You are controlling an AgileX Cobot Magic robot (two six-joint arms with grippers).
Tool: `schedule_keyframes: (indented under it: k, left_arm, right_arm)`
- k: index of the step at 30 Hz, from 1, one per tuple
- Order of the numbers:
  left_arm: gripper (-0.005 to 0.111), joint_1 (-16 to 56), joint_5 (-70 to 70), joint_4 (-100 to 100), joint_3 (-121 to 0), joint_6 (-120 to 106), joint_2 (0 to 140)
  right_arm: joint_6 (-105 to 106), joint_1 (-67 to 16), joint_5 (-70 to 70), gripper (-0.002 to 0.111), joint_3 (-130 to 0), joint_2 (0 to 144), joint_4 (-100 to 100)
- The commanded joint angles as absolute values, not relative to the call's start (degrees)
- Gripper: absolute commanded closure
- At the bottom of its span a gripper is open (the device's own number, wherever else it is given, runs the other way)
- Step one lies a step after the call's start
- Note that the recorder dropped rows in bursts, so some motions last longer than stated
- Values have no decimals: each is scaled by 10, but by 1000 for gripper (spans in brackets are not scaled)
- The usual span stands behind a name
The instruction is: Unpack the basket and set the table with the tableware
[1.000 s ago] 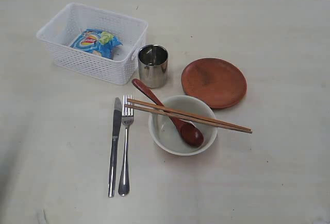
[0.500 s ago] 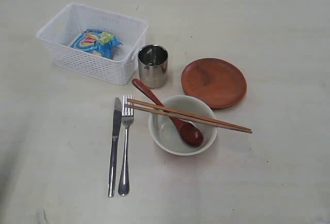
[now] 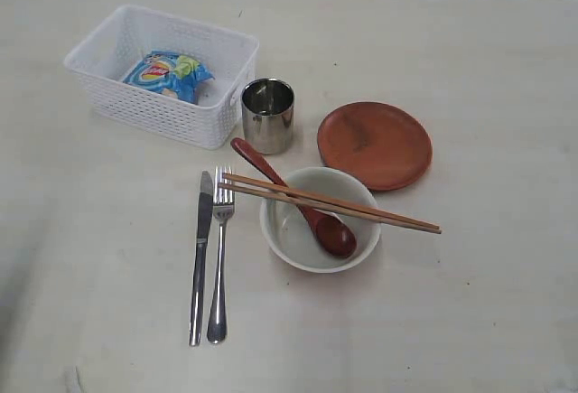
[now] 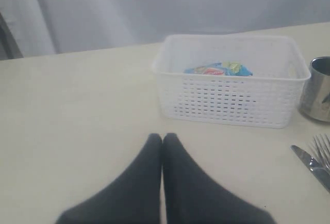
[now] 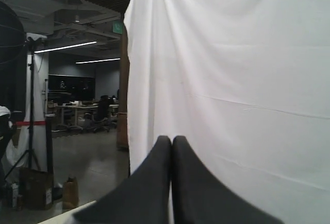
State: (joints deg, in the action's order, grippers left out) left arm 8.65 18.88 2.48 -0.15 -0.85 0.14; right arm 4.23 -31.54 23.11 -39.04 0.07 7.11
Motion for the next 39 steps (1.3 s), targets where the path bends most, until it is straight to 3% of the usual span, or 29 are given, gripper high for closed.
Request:
schedule_keyframes:
  k: [1,13,18,21,29,39]
  left_arm:
    - [106,85,183,25,0,-6,0]
    - [106,85,183,25,0,-6,0]
    - [106,85,183,25,0,-6,0]
    - [106,85,183,25,0,-6,0]
    - [106,85,183,25,0,-6,0]
    - [106,85,183,25,0,-6,0]
  right_arm:
    - [43,-254,229,108,-392,0,73]
    - [43,-56,229,108,-385,0,73]
    - [43,-47,183,108,-333,0,71]
    - [43,-47,95,108,-236,0,8]
    - [43,-47,74,108,-5,0,-7]
    - [43,-47,145,108,0,0,-7]
